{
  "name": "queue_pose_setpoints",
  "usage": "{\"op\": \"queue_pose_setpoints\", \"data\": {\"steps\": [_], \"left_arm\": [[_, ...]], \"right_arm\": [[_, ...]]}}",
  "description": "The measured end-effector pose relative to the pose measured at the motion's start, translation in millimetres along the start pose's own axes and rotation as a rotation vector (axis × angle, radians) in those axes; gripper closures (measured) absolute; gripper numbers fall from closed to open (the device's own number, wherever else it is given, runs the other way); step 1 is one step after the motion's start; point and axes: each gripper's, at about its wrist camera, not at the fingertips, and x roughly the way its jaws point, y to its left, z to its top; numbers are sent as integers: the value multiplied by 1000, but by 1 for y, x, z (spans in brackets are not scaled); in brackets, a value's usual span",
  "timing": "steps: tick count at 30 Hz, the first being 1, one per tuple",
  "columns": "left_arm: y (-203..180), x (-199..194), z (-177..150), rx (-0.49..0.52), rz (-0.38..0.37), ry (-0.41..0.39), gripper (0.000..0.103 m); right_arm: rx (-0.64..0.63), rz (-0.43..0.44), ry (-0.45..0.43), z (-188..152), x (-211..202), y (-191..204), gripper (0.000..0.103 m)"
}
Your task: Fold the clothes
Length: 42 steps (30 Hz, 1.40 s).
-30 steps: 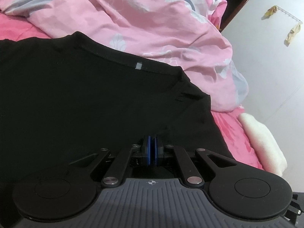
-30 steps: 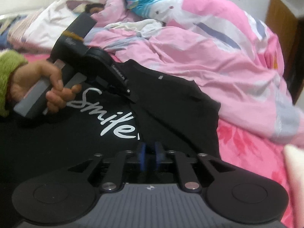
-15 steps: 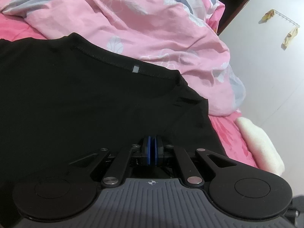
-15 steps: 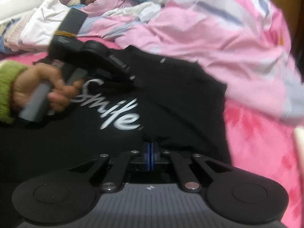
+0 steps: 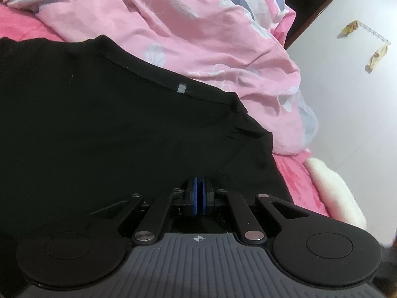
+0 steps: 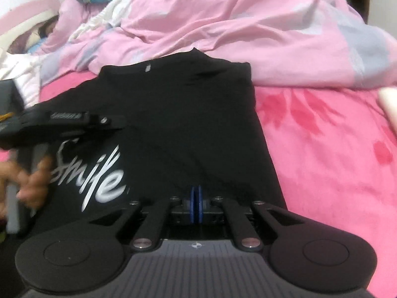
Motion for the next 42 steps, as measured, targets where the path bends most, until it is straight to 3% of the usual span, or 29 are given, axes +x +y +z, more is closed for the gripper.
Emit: {"op": "queue_pose_setpoints", "data": {"steps": [4,8,10,12,13,16,18,19,20,21,27,36,42], "left_arm": [[3,1,0,-20,-15,2,100],[4,1,0,-26,-17,4,100],[5,1,0,-33,-22,5,99],[7,1,0,-41,-27,6,99],[7,1,0,-44,-31,6,99],[10,2,0,-54,-44,5,99],[11,2,0,-60,-53,2,99],[11,1,0,-62,-59,0,99],[11,0,0,-65,-64,0,100],[11,0,1,-68,-69,2,100],[10,-15,6,-81,-76,-16,100],[6,-17,-1,-21,14,-2,99],[-4,-46,3,73,59,-189,98]], "right_arm": [[-18,-33,36,-28,-29,3,99],[-66,-38,-13,-9,-46,14,98],[-173,-26,-66,-2,-44,32,90],[-305,-18,-91,-2,-37,52,64],[-373,-21,-95,-4,-32,61,61],[-555,-38,-94,-12,-18,84,59],[-605,-62,-62,-15,-7,89,69],[-604,-67,-49,-16,-3,88,75],[-590,-75,-51,-15,-2,87,95],[-570,-75,-59,-12,-3,85,100],[-529,-31,-119,-11,-27,89,100],[-458,19,-15,-19,-3,88,97],[-285,118,-18,-10,-25,62,92]]}}
